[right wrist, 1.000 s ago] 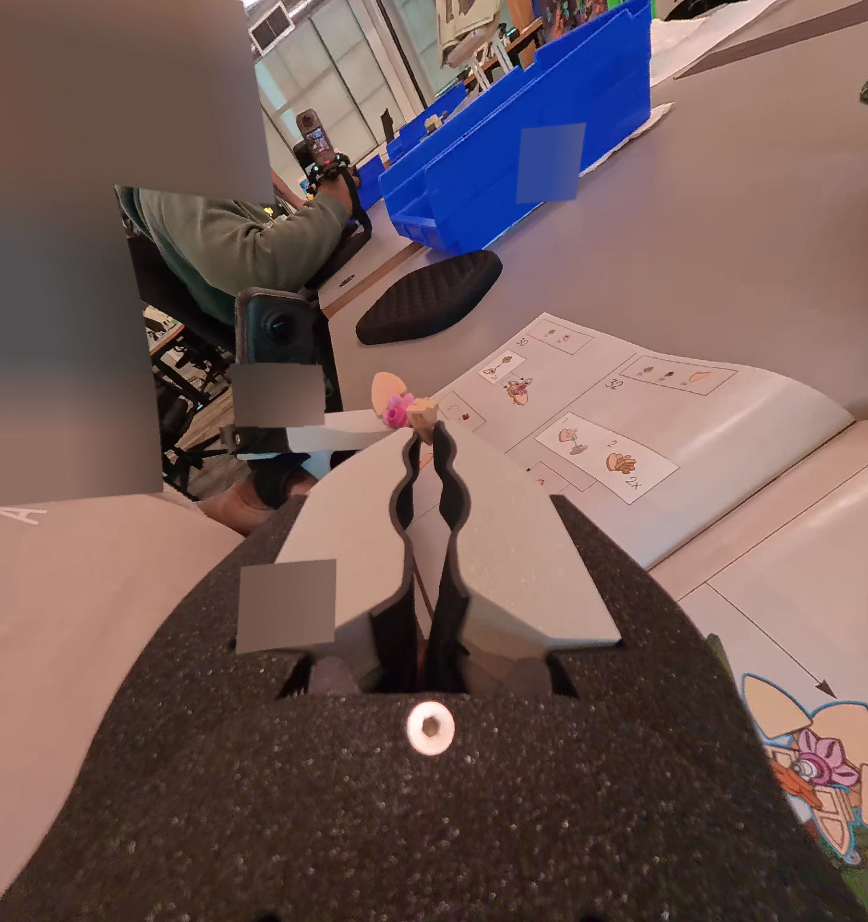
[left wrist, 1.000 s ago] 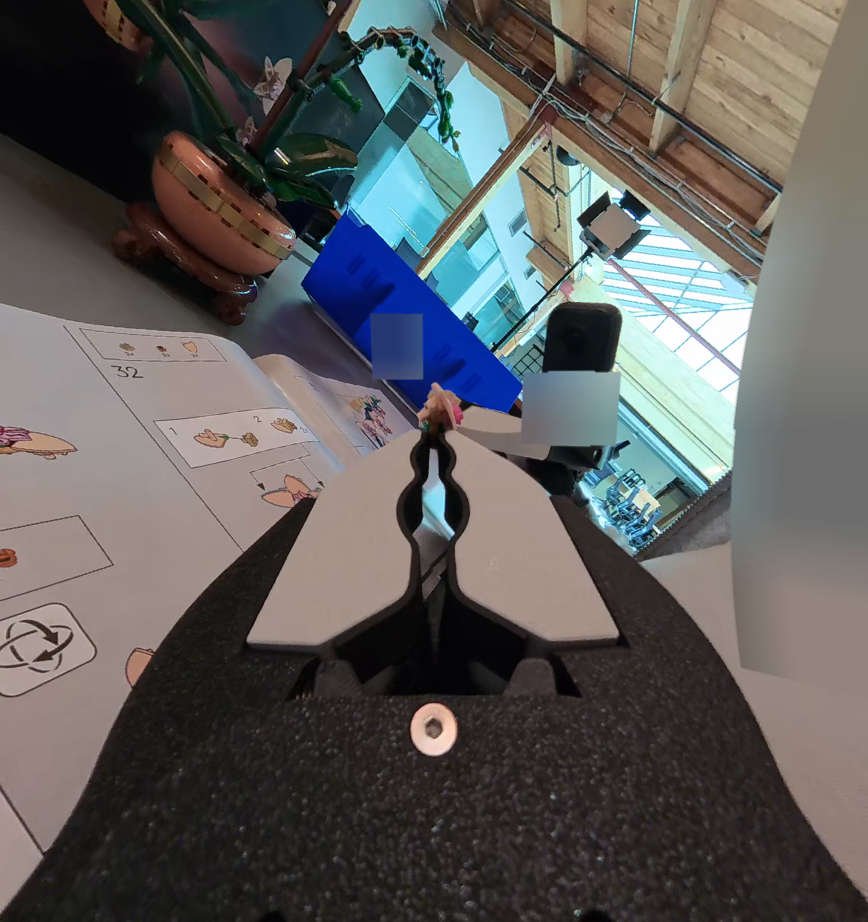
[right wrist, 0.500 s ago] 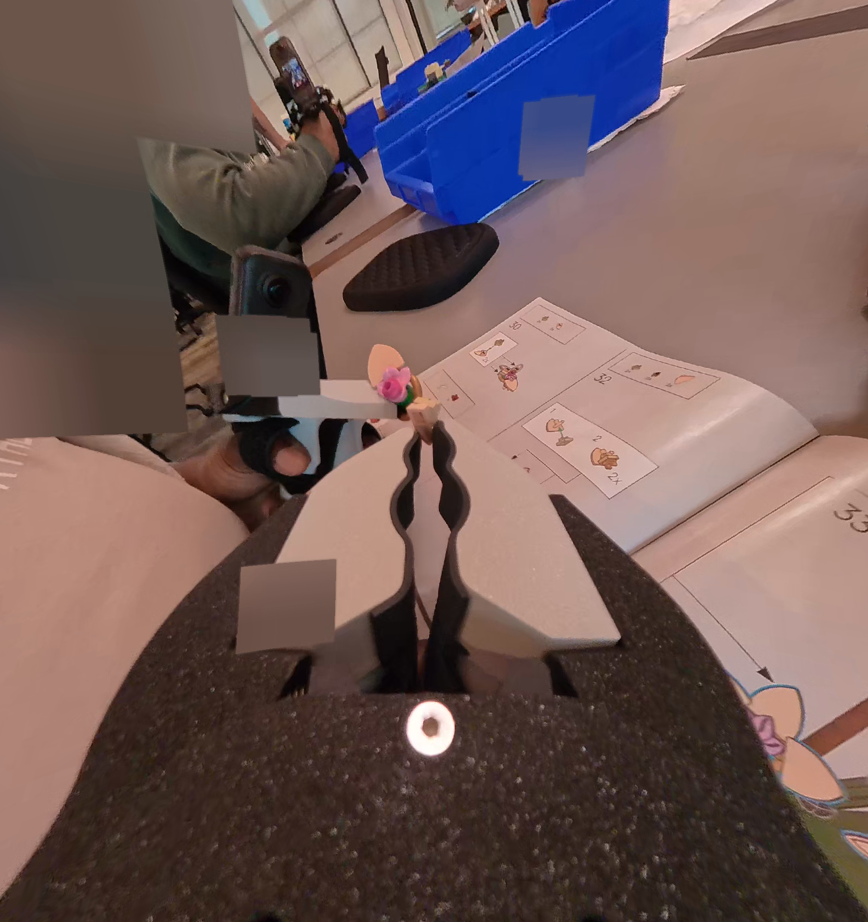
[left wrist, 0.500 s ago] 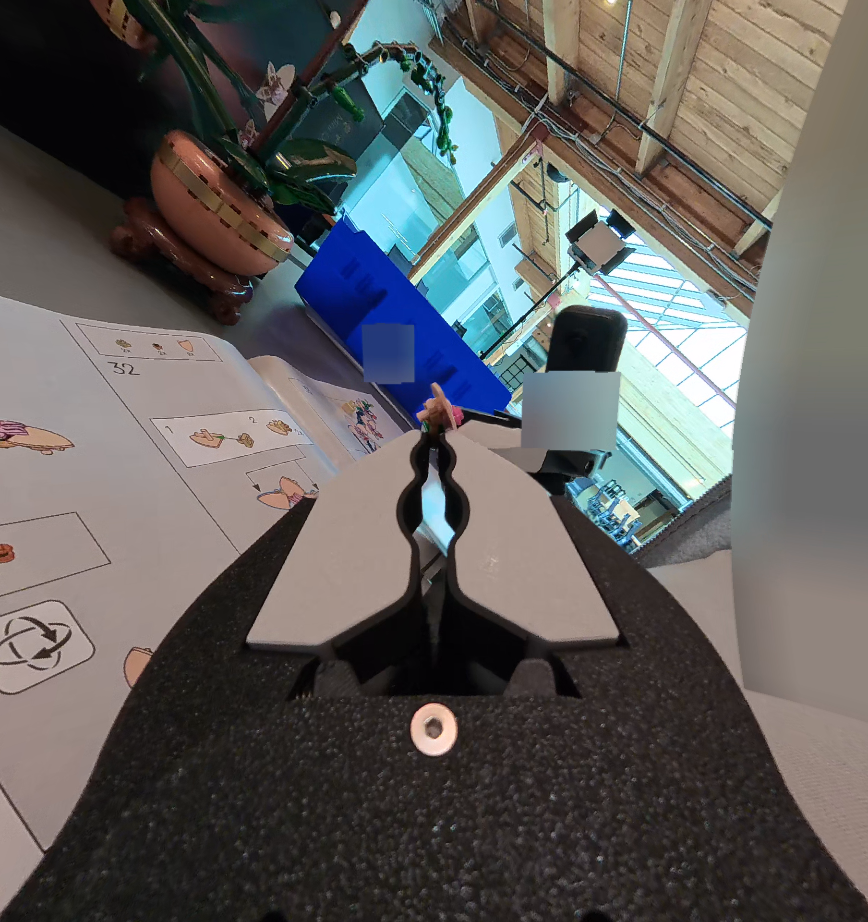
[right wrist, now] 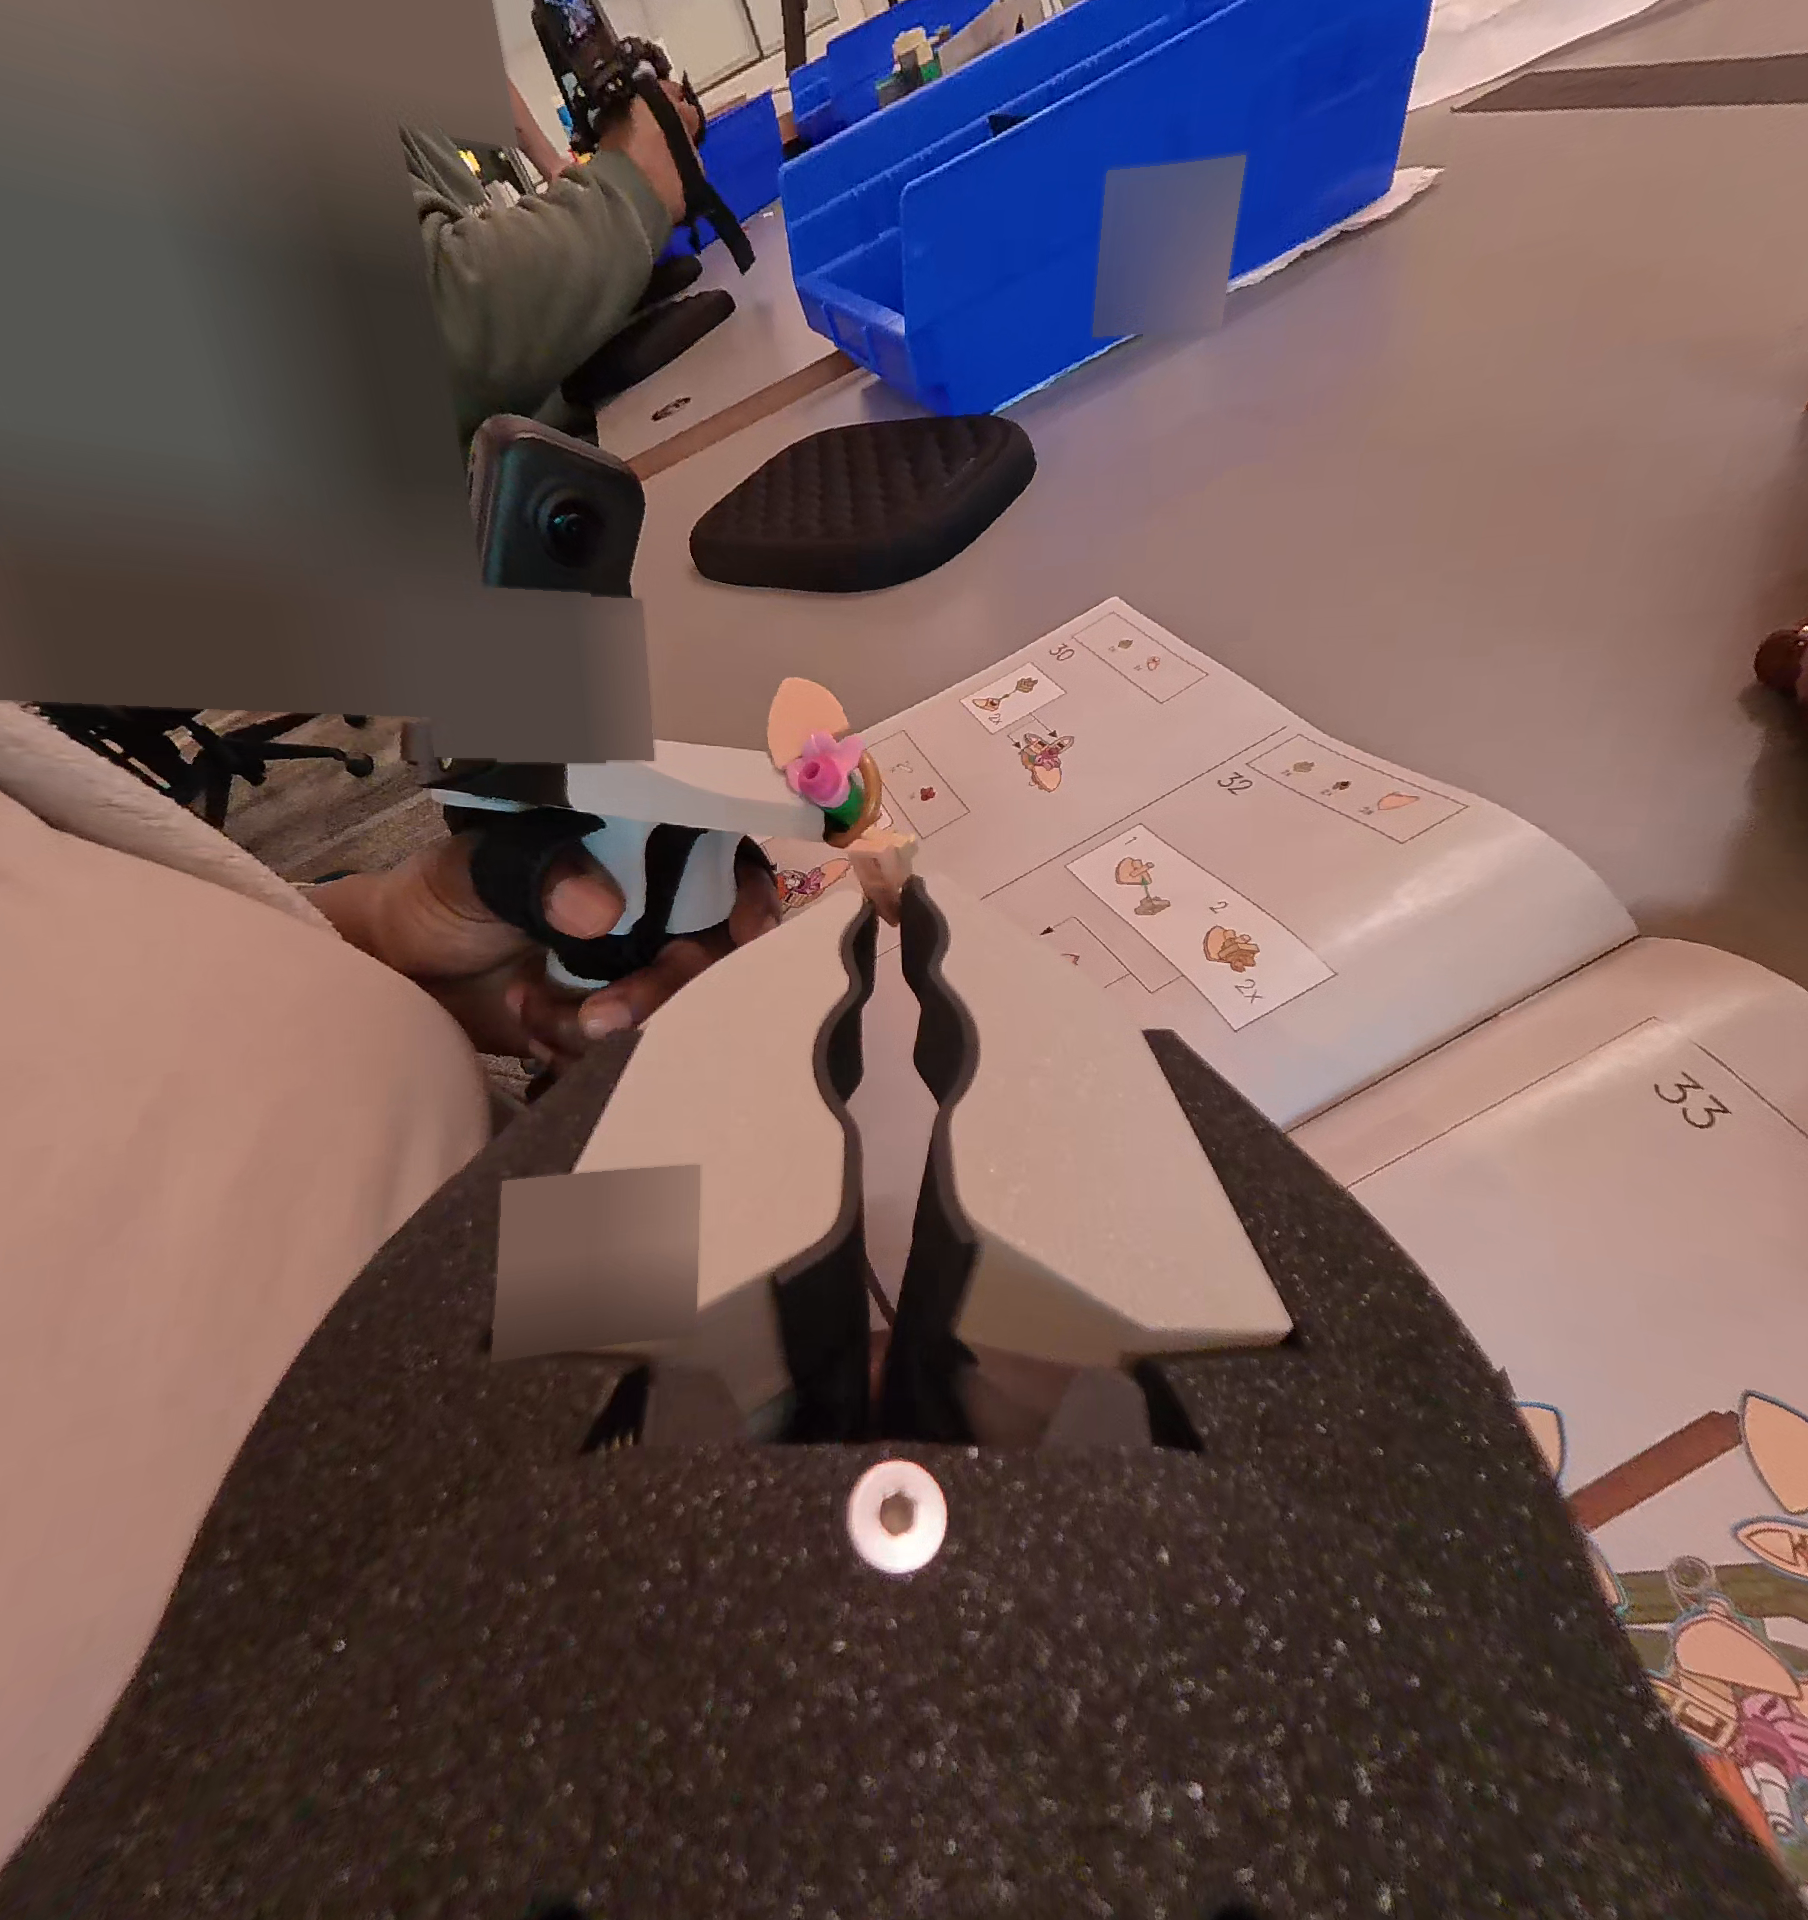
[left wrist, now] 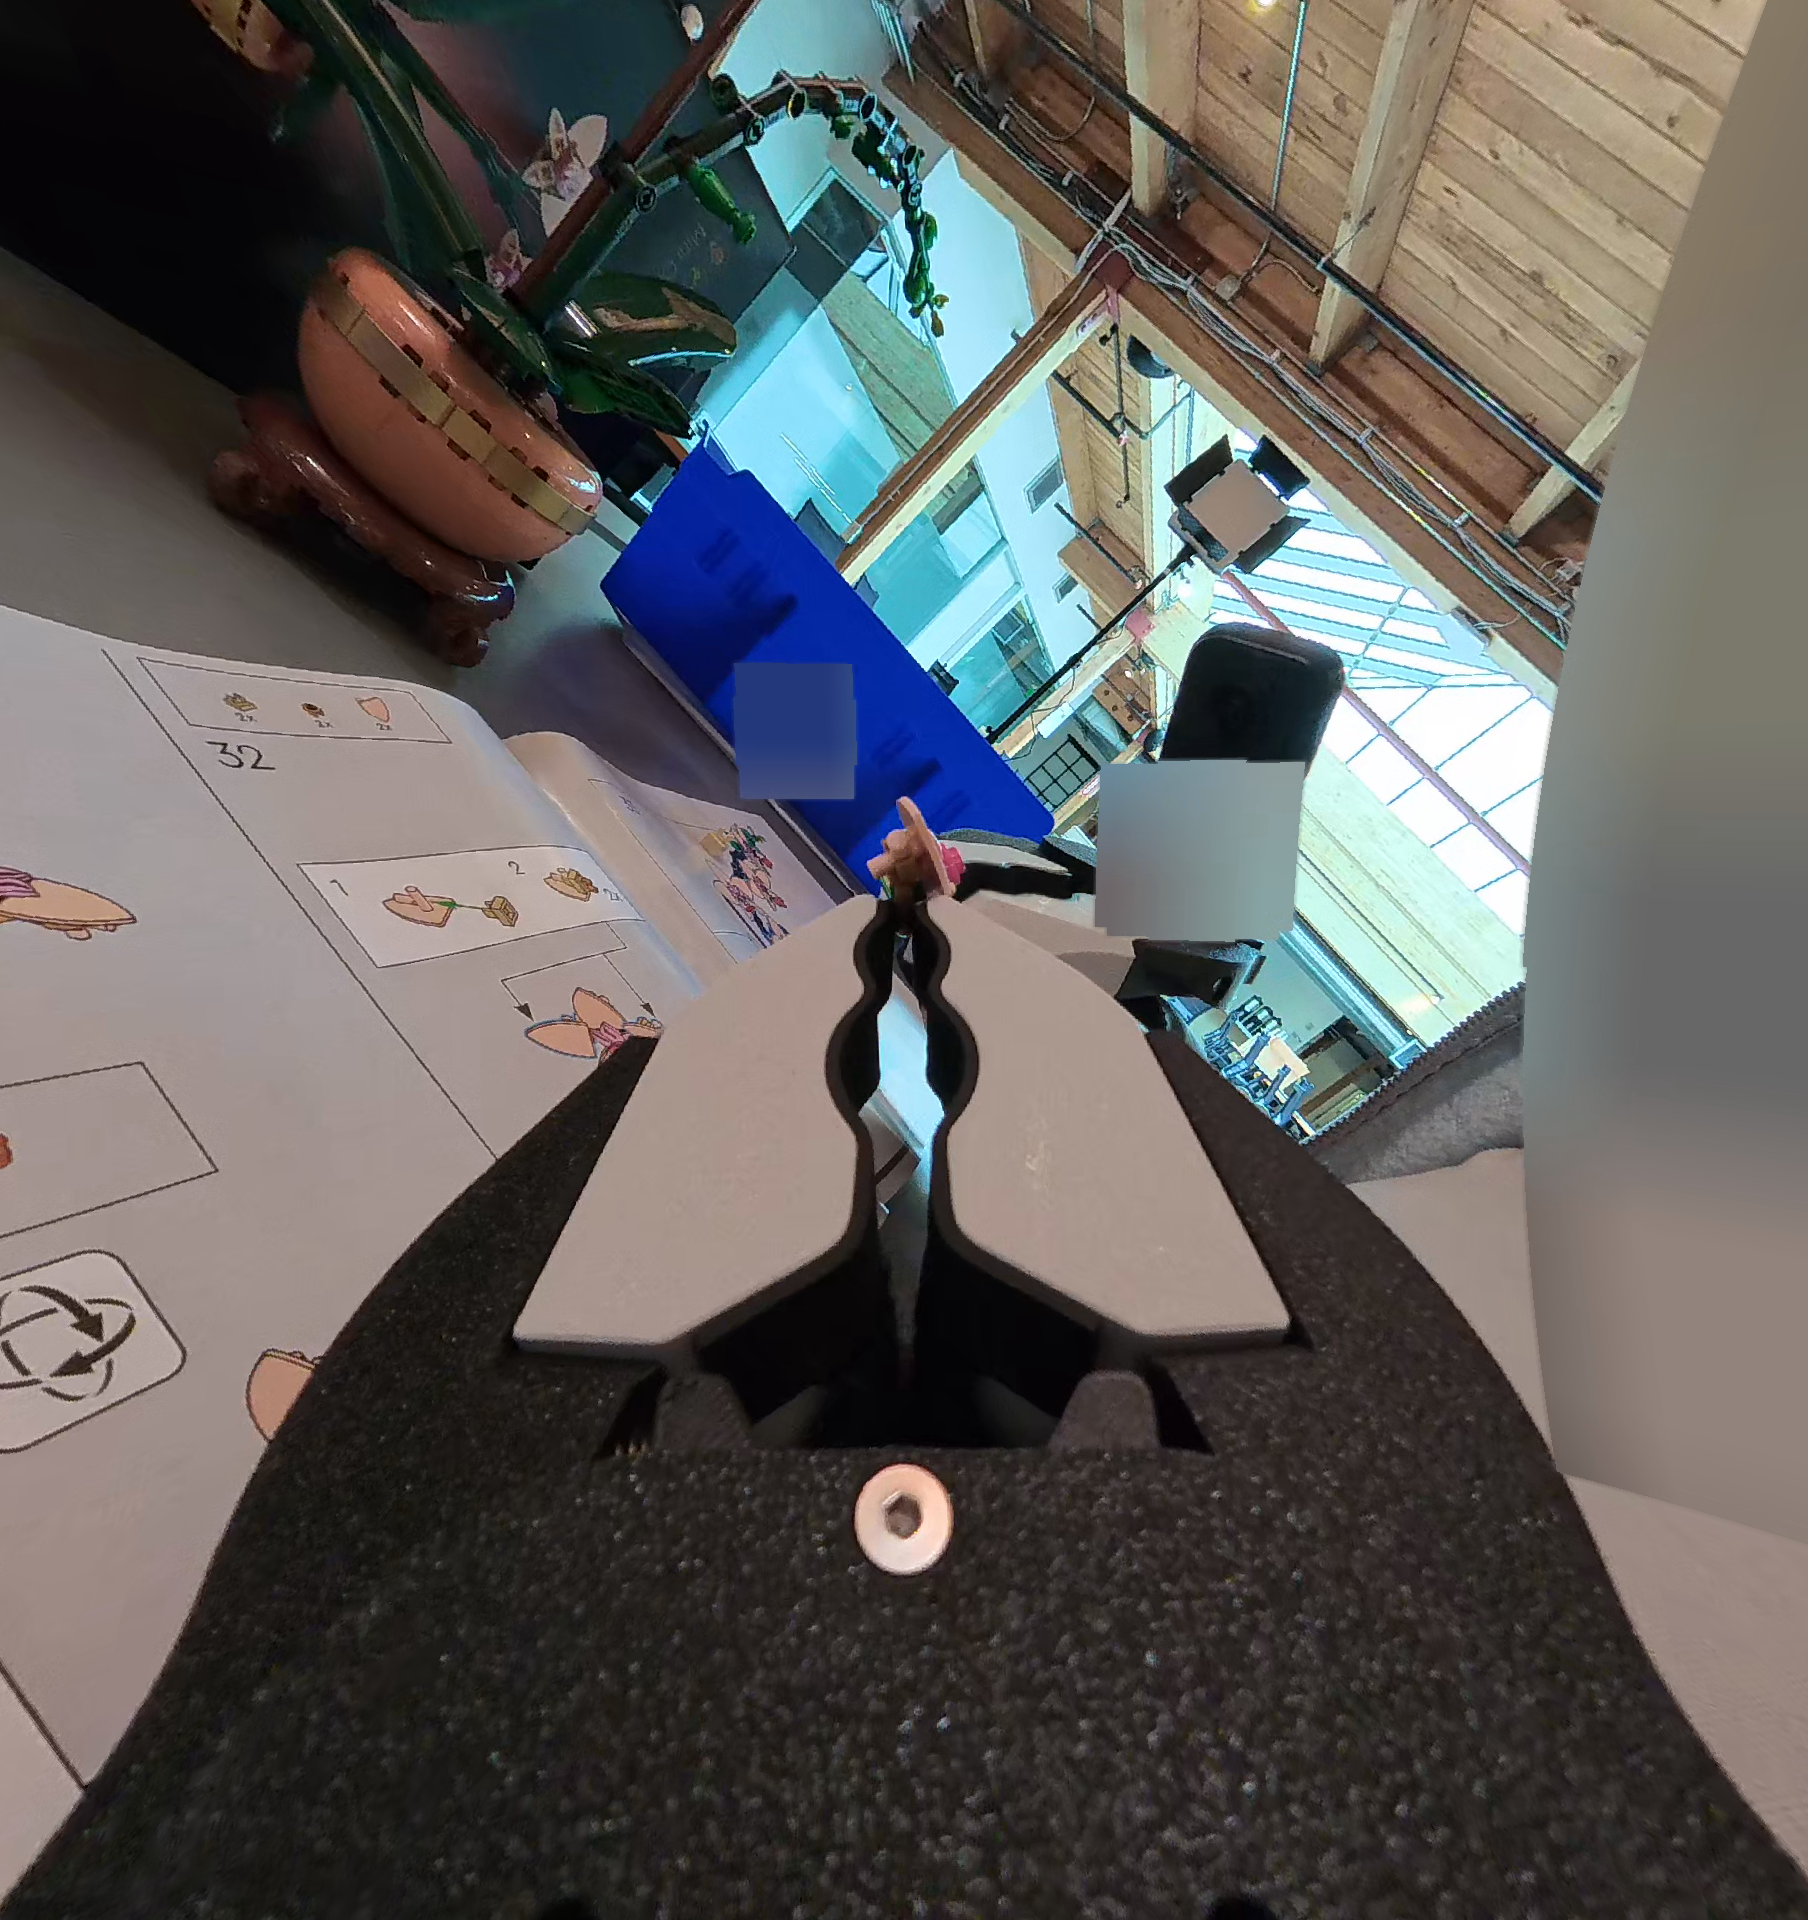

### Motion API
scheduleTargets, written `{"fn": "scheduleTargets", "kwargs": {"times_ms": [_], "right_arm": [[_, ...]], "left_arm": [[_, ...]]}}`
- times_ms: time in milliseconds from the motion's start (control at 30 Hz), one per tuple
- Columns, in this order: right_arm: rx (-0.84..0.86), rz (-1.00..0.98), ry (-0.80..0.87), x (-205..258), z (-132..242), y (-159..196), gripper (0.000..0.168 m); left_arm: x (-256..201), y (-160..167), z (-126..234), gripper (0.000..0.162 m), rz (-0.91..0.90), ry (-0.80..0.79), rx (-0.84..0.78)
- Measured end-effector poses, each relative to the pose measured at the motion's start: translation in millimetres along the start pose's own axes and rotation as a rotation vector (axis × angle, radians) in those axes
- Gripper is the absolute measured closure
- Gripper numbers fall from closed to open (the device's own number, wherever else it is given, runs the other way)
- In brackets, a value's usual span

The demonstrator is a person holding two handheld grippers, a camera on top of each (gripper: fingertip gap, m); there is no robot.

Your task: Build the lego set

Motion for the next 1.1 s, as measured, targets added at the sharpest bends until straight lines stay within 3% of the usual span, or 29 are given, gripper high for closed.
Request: {"fn": "scheduleTargets", "kwargs": {"times_ms": [300,433,567,733,1100], "right_arm": [[-0.155,-0.35,-0.149,3.9,3.6,-13.6,0.165],[-0.098,-0.247,-0.109,-0.4,5.9,-12.5,0.164],[-0.021,-0.084,-0.046,-5.4,14.5,-11.7,0.164],[0.017,-0.013,-0.015,-9.9,18.1,-7.0,0.164],[0.068,0.034,-0.016,-10.4,12.1,3.4,0.164]], "left_arm": [[1.3,-25.2,-3.0,0.16,0.165,0.001,-0.112],[-0.4,-29.4,-12.6,0.159,0.152,0.011,0.085],[-16.1,-32.4,-11.1,0.159,-0.034,0.027,0.282],[16.0,-41.0,7.5,0.159,-0.603,-0.156,0.426],[52.1,-62.1,33.8,0.158,-0.769,-0.305,0.93]]}}
Point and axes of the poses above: each gripper's, where its closed fingertips meet, z back along the fingers, y out of its underside, x = y × z across the jaws, the point moved 4 cm from there along z, back along the fingers, and after that the axes turned 14 degrees about -x, right-handed, at the moved point
